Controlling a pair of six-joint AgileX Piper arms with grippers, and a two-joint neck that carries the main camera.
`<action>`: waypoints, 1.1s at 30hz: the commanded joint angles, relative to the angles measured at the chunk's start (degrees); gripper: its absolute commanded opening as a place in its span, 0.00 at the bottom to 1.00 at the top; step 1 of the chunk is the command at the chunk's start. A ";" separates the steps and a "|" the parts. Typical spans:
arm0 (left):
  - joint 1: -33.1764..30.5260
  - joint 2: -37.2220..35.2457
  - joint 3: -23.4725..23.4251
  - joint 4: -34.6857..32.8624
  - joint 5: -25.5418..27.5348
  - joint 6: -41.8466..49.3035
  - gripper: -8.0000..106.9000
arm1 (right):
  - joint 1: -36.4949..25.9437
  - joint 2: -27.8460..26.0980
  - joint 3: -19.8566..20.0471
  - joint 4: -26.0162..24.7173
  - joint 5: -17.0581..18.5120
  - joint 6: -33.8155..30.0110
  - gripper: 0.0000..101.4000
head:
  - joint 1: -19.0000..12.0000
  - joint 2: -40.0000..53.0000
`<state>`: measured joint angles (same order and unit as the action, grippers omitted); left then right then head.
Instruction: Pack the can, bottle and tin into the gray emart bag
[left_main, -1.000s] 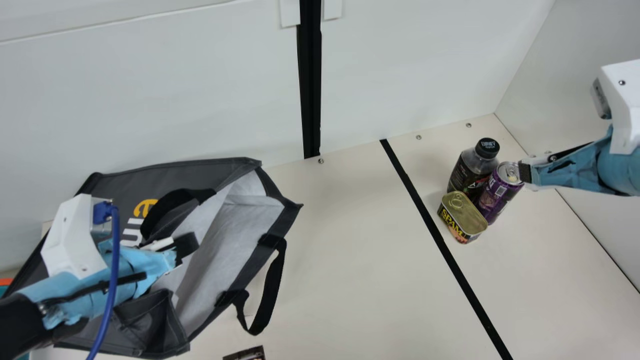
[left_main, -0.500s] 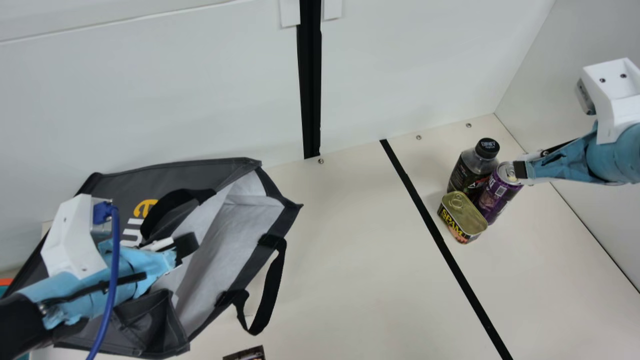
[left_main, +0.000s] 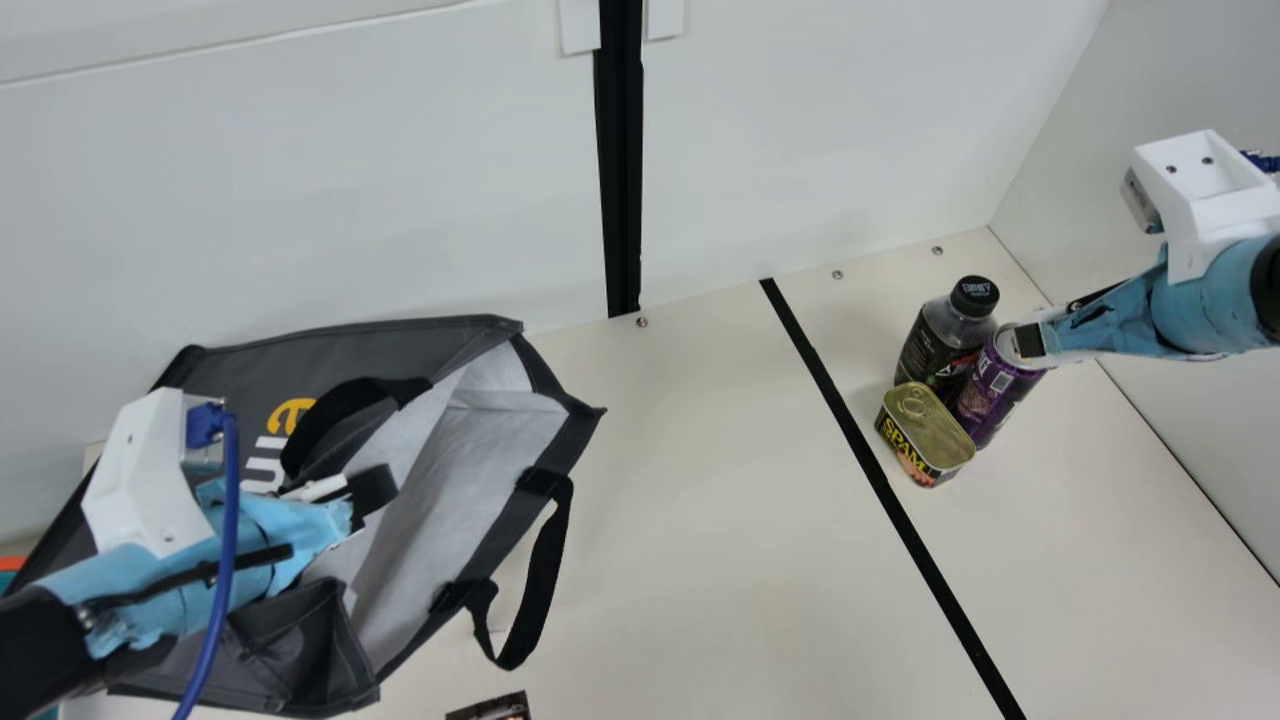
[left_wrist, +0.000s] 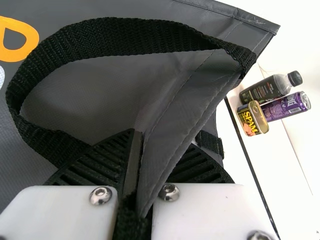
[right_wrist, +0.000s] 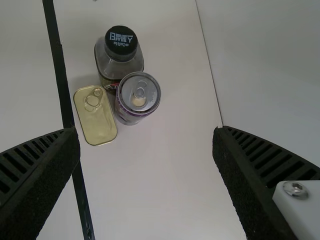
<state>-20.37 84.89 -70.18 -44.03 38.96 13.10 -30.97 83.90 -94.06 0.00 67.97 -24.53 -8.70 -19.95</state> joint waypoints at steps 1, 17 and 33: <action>0.00 0.00 0.00 0.00 0.00 0.00 0.16 | -0.06 0.59 0.08 0.41 -0.34 -0.30 0.90 | -1.30 -0.05; 0.00 0.00 0.00 0.00 0.00 0.00 0.16 | 0.82 5.51 0.98 0.95 -2.54 -0.46 0.90 | -1.30 -0.05; 0.00 0.00 0.00 0.00 0.00 0.00 0.16 | 1.58 10.63 1.43 0.62 -5.35 0.41 0.90 | -1.30 -0.05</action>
<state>-20.37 84.89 -70.18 -44.03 38.96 13.10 -29.36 94.27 -92.49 0.64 62.63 -24.22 -8.70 -19.86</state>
